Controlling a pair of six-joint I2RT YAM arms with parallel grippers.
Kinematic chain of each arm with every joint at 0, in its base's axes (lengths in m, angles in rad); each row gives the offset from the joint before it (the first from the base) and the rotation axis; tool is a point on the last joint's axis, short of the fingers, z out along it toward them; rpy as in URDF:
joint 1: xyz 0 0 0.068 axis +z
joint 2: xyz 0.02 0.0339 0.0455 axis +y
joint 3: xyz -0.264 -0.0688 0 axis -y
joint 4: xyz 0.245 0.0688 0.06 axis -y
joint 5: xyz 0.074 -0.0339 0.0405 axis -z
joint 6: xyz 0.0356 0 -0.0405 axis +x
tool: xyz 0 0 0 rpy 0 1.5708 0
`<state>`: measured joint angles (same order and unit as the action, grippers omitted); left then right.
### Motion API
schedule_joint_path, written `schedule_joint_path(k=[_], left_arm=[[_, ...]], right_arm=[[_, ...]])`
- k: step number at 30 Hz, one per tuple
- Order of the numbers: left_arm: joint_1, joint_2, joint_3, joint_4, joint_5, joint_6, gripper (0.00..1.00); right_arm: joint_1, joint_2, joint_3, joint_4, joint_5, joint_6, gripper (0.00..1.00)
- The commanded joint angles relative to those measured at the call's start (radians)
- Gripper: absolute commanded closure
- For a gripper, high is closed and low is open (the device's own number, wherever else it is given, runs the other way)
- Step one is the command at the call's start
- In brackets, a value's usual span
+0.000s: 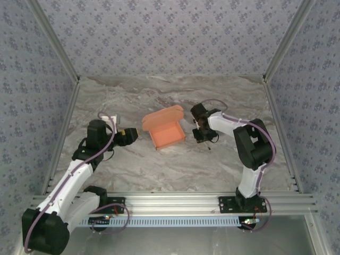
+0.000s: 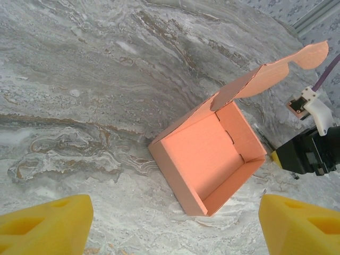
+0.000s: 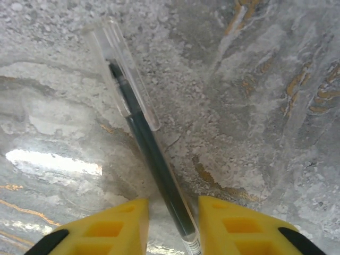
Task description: Fold the paper box
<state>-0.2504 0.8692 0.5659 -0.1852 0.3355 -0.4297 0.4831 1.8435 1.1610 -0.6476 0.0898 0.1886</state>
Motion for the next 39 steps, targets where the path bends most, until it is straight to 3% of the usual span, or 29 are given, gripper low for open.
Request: schedule_joint_path(k=[1,7,16,22,31,39], left_arm=[[0.000,-0.012,-0.004,-0.016,-0.009,0.016,0.18],[0.000,-0.016,-0.003,-0.018,-0.006,0.007,0.18],[0.000,-0.021,-0.031,0.013,-0.037,-0.011,0.18],[0.000,-0.017,-0.062,0.056,-0.072,-0.040,0.18],[0.002,0.003,-0.112,0.083,-0.116,-0.057,0.17],[0.015,0.037,-0.163,0.153,0.071,-0.109,0.12]], right_arm=[[0.010,0.029,0.004,0.028,0.033,-0.018,0.79],[0.031,-0.022,-0.012,0.042,0.065,-0.104,0.92],[0.050,-0.258,-0.053,0.066,0.050,-0.236,0.94],[0.169,-0.397,-0.070,0.115,-0.025,-0.467,0.94],[0.298,-0.290,0.050,0.188,-0.091,-0.775,0.96],[0.321,-0.132,0.171,0.139,-0.095,-0.922,0.96]])
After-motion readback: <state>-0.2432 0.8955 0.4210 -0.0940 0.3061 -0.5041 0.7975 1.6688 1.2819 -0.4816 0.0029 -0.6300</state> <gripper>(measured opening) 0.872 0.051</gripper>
